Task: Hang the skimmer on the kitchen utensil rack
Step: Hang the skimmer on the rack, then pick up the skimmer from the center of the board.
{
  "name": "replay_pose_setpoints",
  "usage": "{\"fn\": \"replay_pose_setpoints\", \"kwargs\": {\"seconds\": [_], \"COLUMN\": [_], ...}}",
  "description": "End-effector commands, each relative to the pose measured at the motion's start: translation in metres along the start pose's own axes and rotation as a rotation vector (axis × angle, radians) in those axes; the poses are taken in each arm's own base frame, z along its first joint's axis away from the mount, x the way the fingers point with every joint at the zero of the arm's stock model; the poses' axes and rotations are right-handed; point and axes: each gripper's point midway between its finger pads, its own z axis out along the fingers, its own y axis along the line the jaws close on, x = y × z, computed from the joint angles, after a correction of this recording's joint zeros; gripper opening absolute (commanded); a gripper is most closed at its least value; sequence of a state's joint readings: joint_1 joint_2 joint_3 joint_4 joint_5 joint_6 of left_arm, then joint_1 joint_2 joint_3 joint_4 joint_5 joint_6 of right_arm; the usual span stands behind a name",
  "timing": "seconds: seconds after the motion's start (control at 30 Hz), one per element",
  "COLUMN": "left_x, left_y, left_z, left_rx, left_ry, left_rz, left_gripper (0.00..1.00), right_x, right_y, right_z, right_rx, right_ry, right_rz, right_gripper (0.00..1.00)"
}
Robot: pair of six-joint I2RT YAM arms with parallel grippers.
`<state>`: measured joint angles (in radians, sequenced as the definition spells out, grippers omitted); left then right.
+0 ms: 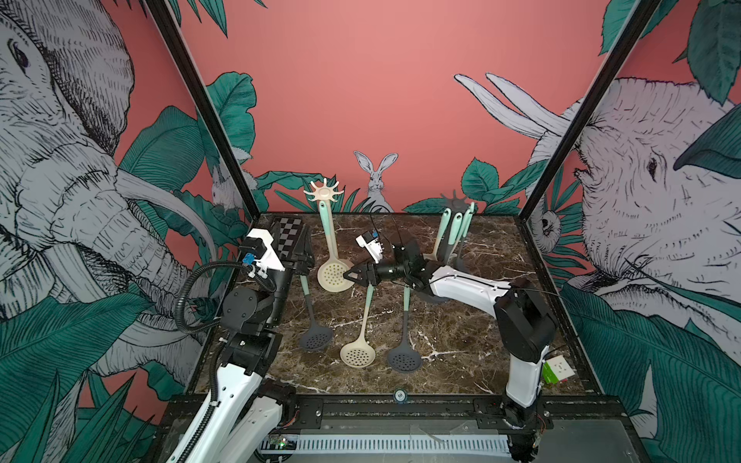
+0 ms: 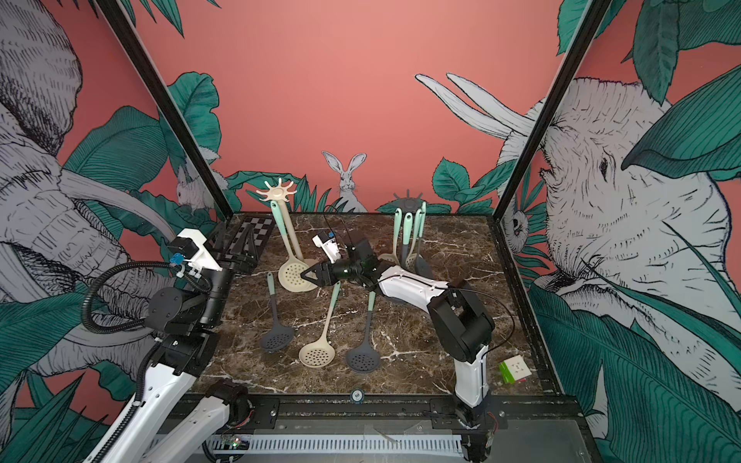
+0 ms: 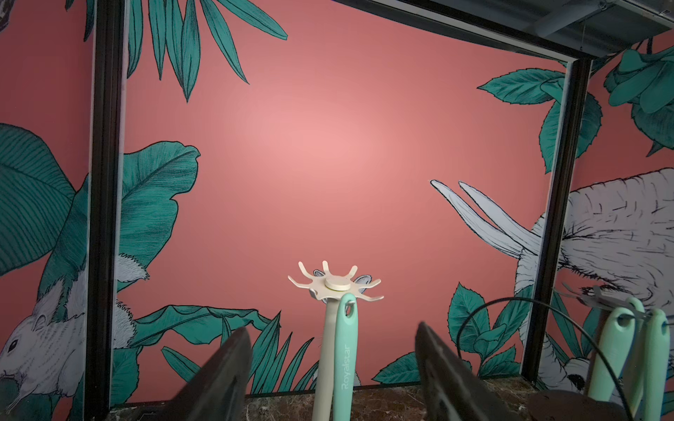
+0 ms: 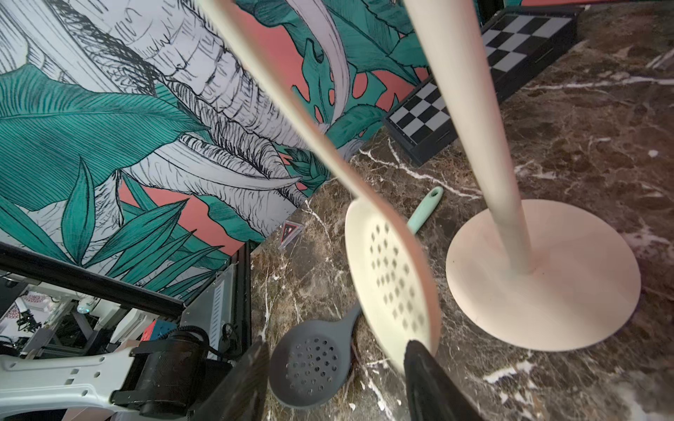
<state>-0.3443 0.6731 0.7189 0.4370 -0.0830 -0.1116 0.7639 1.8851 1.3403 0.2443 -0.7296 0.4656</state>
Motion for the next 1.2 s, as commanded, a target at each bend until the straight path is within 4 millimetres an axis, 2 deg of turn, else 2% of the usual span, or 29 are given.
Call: {"fn": "replay_pose_setpoints", "kwargs": {"seconds": [0.0,0.03,0.23,0.37,0.5,0.73,0.9,0.93,1.17], "left_x": [-0.003,-0.003,0.001,0.001,0.001,0.006,0.011,0.012,0.014], "left_y": [-0.001,-0.001,0.0,0.0,0.001,0.004,0.005,0.005,0.008], "left_z": [0.001,0.002,0.004,0.005,0.005,0.007,0.011,0.012,0.012], "left_rx": [0.006,0.006,0.003,0.004,0.001,-0.011,-0.013,-0.013,-0.025], "left_ry": [-0.025,-0.026,-0.023,-0.022,-0.021,-0.009,-0.002,-0.001,-0.002], "left_rz": [-0.003,-0.004,-0.008,-0.007,-0.006,-0.011,-0.018,-0.021,-0.033], "left_gripper": [0.73,0.73,0.72,0.73,0.72,0.74,0.75,0.75,0.75], "right_x": [-0.012,0.001,0.009,0.021,0.051,0.112,0.153,0.149,0.17], "right_y": [0.014,0.011,0.02,0.035,0.051,0.066,0.068,0.074,0.083], "right_z": [-0.014,-0.015,-0.018,-0.021,-0.024,-0.026,-0.029,-0.027,-0.016], "right_rx": [0.008,0.012,-0.008,0.011,0.053,0.099,0.163,0.17,0.223], "right_ry": [-0.031,-0.011,0.002,0.061,0.196,0.443,0.619,0.62,0.692], "right_rz": [-0.058,-0.045,-0.114,-0.24,-0.409,-0.562,-0.664,-0.692,-0.788], "right_gripper": [0.59,0.59,0.58,0.57,0.56,0.54,0.56,0.56,0.57]}}
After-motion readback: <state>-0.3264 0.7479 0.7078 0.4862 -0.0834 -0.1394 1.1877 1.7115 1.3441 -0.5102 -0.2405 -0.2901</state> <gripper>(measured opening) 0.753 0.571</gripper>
